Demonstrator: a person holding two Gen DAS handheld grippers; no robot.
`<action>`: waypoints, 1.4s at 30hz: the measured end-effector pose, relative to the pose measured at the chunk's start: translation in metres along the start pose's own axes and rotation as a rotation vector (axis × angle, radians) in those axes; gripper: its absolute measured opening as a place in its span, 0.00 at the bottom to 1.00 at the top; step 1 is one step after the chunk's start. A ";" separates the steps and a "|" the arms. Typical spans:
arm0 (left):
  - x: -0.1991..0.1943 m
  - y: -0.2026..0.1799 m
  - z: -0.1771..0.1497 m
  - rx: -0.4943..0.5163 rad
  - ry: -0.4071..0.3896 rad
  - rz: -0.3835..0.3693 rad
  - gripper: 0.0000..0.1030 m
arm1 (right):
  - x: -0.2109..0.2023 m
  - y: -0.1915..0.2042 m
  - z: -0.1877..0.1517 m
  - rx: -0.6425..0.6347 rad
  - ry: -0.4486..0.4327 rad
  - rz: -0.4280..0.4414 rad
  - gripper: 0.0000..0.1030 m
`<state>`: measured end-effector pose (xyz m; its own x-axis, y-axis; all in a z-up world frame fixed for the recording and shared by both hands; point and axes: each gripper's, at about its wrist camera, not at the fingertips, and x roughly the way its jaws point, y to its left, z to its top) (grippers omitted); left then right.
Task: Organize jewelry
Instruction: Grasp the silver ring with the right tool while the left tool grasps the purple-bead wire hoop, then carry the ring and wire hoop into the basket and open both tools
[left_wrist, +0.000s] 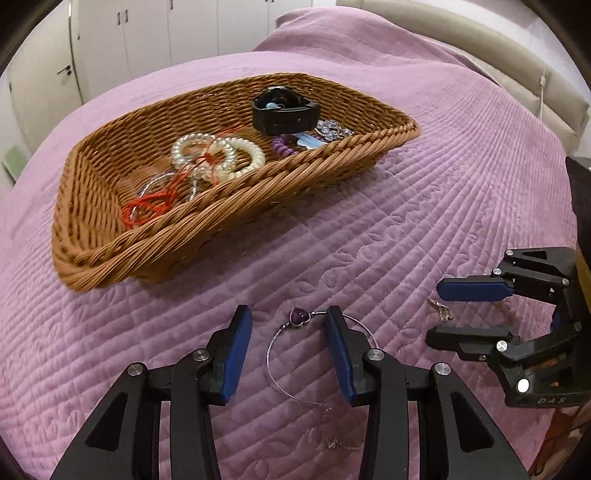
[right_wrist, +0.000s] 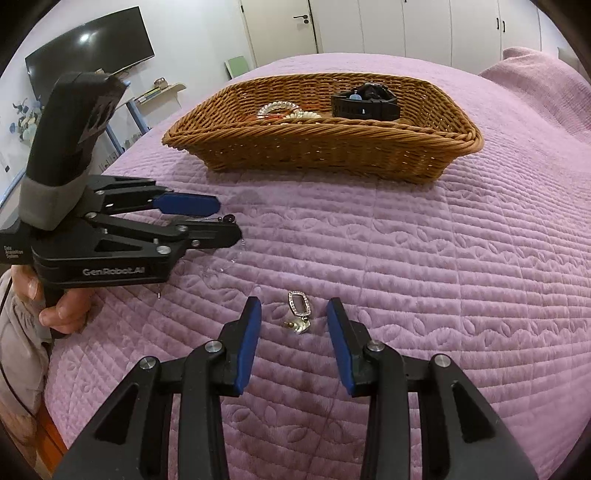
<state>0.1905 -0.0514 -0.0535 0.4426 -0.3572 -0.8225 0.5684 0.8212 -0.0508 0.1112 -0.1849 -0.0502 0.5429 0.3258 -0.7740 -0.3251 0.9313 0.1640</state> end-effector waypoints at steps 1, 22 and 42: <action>0.000 0.000 0.000 0.003 -0.002 -0.003 0.39 | 0.001 0.000 0.000 -0.002 0.001 -0.001 0.39; -0.002 -0.016 -0.003 0.032 -0.040 -0.048 0.10 | 0.006 0.006 0.003 -0.036 -0.019 -0.066 0.07; -0.093 -0.006 -0.003 -0.103 -0.275 -0.120 0.10 | -0.051 0.003 0.022 -0.012 -0.159 -0.047 0.07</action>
<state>0.1436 -0.0220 0.0214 0.5557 -0.5494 -0.6240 0.5605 0.8019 -0.2069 0.1001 -0.1953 0.0029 0.6732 0.3048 -0.6737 -0.3056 0.9443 0.1219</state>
